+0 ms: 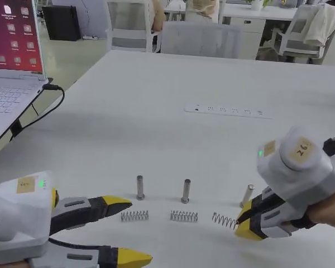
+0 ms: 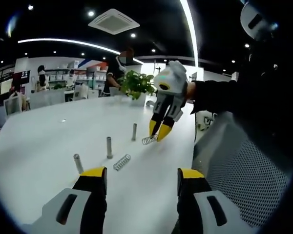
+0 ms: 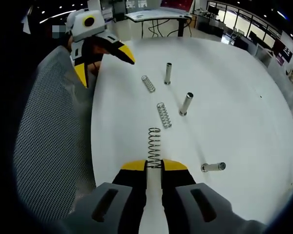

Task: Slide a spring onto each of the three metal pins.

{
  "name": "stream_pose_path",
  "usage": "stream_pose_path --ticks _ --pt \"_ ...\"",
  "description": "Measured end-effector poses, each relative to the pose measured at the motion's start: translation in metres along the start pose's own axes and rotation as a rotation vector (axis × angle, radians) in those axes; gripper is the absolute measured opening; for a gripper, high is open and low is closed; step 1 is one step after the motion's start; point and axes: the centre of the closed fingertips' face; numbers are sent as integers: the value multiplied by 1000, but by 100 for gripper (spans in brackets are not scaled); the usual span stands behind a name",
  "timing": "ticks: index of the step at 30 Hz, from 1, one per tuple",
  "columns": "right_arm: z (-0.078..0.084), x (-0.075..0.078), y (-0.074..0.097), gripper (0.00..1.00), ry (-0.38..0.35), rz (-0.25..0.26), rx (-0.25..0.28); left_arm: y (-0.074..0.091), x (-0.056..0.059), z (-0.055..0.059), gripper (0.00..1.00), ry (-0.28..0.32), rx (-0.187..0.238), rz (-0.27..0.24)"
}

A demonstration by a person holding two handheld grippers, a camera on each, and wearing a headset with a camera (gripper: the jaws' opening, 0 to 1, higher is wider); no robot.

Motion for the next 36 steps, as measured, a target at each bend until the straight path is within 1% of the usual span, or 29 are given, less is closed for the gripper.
stream_pose_path --ticks 6,10,14,18,22,26,32,36 --pt "-12 -6 0 8 34 -13 9 -11 6 -5 50 -28 -10 50" --pt "-19 -9 0 8 53 -18 15 -14 7 -3 48 -44 -30 72" --pt "-22 -12 -1 8 70 -29 14 -17 9 -6 46 -56 -30 93" --pt "-27 -17 -2 8 92 -43 16 -24 10 -9 43 -75 -34 113" --pt "-33 -22 -4 8 122 -55 20 -29 9 -8 40 -89 -42 128" --pt "-37 -26 -5 8 144 -65 21 -31 8 -5 36 -90 -46 140" --pt "-43 -31 -9 8 167 -86 23 -33 11 -7 30 -98 -36 156" --pt "-51 -35 -9 8 192 -96 30 -35 12 -6 26 -105 -42 166"
Point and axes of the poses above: the centre of the closed fingertips' face, and the gripper's own axes: y roughly backward along the fingers, x roughly to its right, z roughly out of its underside, and after that the axes turned 4 degrees about y, right-handed
